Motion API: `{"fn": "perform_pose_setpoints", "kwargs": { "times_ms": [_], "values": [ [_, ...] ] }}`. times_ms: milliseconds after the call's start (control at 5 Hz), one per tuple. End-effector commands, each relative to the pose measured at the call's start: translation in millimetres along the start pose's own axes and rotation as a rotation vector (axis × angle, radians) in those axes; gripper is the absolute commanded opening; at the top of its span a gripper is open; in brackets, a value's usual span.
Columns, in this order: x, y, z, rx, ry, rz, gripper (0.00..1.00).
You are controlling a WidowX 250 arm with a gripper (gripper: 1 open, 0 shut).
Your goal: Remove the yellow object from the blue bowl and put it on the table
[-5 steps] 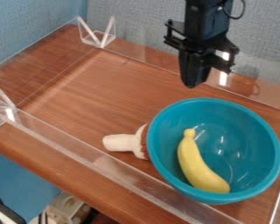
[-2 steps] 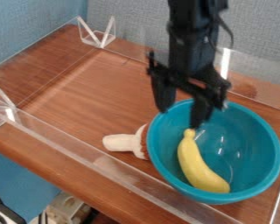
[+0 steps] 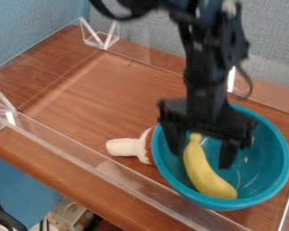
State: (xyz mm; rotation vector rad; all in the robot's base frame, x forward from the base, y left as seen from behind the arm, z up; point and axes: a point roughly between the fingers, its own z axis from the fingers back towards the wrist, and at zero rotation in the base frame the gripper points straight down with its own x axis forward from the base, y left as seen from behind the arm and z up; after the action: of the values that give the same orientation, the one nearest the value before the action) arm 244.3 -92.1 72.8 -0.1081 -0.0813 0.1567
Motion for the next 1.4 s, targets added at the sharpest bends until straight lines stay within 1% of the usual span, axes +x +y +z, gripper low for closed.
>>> {"fn": "perform_pose_setpoints", "kwargs": {
  "times_ms": [0,200,400,600,1000,1200],
  "values": [
    [6.2,10,-6.1,-0.013,-0.060,0.161,1.00],
    [13.1,27,-15.9,-0.017,-0.082,0.308,1.00],
    [19.0,27,-23.2,-0.012,-0.089,0.401,1.00],
    [20.5,21,-29.2,-0.001,-0.088,0.478,1.00],
    [30.6,5,-47.3,0.005,-0.067,0.497,1.00],
    [38.9,8,-56.5,0.010,-0.069,0.524,1.00]
  ]
}}
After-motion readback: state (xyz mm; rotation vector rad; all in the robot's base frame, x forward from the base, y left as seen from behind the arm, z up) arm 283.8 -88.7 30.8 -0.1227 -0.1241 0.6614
